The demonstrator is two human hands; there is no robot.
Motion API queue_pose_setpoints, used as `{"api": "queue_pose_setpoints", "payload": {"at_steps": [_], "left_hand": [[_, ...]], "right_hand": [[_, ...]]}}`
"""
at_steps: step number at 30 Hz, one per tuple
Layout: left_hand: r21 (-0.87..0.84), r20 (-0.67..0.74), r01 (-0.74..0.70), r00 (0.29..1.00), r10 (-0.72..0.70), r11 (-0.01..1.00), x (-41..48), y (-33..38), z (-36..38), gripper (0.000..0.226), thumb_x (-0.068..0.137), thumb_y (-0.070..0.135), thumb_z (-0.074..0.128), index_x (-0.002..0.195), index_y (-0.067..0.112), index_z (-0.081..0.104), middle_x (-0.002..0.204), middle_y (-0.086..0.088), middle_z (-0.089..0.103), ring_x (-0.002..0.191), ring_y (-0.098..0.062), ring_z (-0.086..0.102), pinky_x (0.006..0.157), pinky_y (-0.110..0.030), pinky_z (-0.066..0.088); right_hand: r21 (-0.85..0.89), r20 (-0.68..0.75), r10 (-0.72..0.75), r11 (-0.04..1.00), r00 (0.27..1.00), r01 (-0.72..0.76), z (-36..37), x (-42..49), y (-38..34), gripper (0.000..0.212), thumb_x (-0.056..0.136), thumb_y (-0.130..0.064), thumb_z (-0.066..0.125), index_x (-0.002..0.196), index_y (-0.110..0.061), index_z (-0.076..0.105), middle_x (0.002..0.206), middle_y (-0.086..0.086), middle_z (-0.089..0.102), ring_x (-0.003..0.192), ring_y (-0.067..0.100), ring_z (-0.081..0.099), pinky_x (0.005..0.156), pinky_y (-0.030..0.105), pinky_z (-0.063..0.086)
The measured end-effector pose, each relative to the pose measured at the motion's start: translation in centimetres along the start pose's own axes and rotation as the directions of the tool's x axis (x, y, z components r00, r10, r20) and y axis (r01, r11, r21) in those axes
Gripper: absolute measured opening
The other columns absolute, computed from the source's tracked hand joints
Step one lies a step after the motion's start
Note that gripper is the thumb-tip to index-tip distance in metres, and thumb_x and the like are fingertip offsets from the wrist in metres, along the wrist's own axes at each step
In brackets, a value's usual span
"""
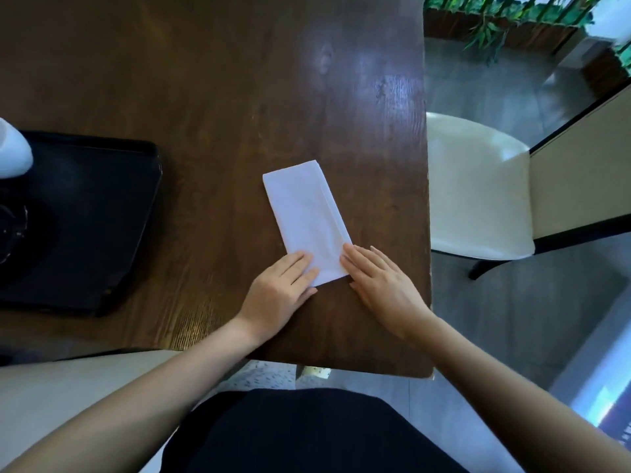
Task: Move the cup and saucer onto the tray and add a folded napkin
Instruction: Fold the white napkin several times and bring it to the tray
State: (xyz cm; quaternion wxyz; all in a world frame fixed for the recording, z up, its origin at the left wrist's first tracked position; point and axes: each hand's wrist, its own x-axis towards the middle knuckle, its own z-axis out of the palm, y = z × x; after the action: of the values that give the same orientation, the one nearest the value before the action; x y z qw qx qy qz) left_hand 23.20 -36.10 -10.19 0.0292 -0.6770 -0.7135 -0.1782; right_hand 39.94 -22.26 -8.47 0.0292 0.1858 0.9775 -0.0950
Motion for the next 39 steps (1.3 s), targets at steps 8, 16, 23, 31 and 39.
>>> {"api": "queue_pose_setpoints", "payload": {"at_steps": [8,16,23,31,39], "left_hand": [[0.224,0.050,-0.243,0.970,0.238,0.944,0.1,0.0,-1.0,0.032,0.066,0.010,0.080,0.096,0.000,0.072,0.094,-0.017,0.074,0.088,-0.028,0.071,0.079,-0.035,0.057],[-0.017,-0.001,-0.174,0.985,0.174,0.985,-0.1,-0.1,-3.1,0.014,0.077,0.012,0.071,0.088,0.003,0.074,0.085,-0.011,0.075,0.079,-0.021,0.073,0.068,-0.031,0.060],[-0.259,0.072,-0.013,0.997,0.033,0.966,-0.6,-1.3,-5.1,0.024,0.087,0.027,0.060,0.099,0.010,0.072,0.095,-0.003,0.075,0.087,-0.013,0.070,0.082,-0.021,0.054],[-0.351,0.044,0.136,0.991,-0.129,0.926,0.7,-3.1,-6.0,0.028,0.079,0.018,0.071,0.104,0.007,0.070,0.099,-0.007,0.074,0.090,-0.015,0.070,0.080,-0.023,0.055],[-0.601,0.186,0.554,0.798,-0.574,0.576,7.3,-6.4,-5.6,0.022,0.091,0.028,0.056,0.108,0.020,0.067,0.101,0.016,0.062,0.092,0.003,0.057,0.079,-0.010,0.048]], "right_hand": [[-0.143,-0.088,-0.228,0.966,0.970,0.214,-0.1,0.5,1.8,0.042,0.077,-0.017,0.076,0.116,-0.009,0.066,0.125,0.008,0.065,0.113,0.023,0.063,0.101,0.041,0.047],[-0.095,-0.179,-0.293,0.955,0.939,0.279,-0.2,0.0,1.2,0.026,0.083,-0.027,0.068,0.106,-0.015,0.069,0.109,0.002,0.070,0.098,0.020,0.066,0.098,0.035,0.047],[0.190,-0.175,-0.183,0.958,0.967,0.215,-1.7,0.8,0.2,0.015,0.083,-0.015,0.069,0.098,-0.015,0.068,0.096,0.001,0.071,0.089,0.021,0.066,0.084,0.033,0.052],[0.603,0.070,0.045,0.794,0.997,-0.078,-4.8,4.3,0.6,0.016,0.087,-0.026,0.063,0.103,-0.023,0.066,0.094,-0.012,0.064,0.080,0.002,0.060,0.067,0.003,0.043],[0.841,0.064,0.346,0.487,0.936,-0.238,-5.6,10.2,1.3,0.023,0.092,-0.030,0.055,0.089,-0.011,0.068,0.079,0.010,0.065,0.072,0.016,0.055,0.065,0.026,0.042]]}}
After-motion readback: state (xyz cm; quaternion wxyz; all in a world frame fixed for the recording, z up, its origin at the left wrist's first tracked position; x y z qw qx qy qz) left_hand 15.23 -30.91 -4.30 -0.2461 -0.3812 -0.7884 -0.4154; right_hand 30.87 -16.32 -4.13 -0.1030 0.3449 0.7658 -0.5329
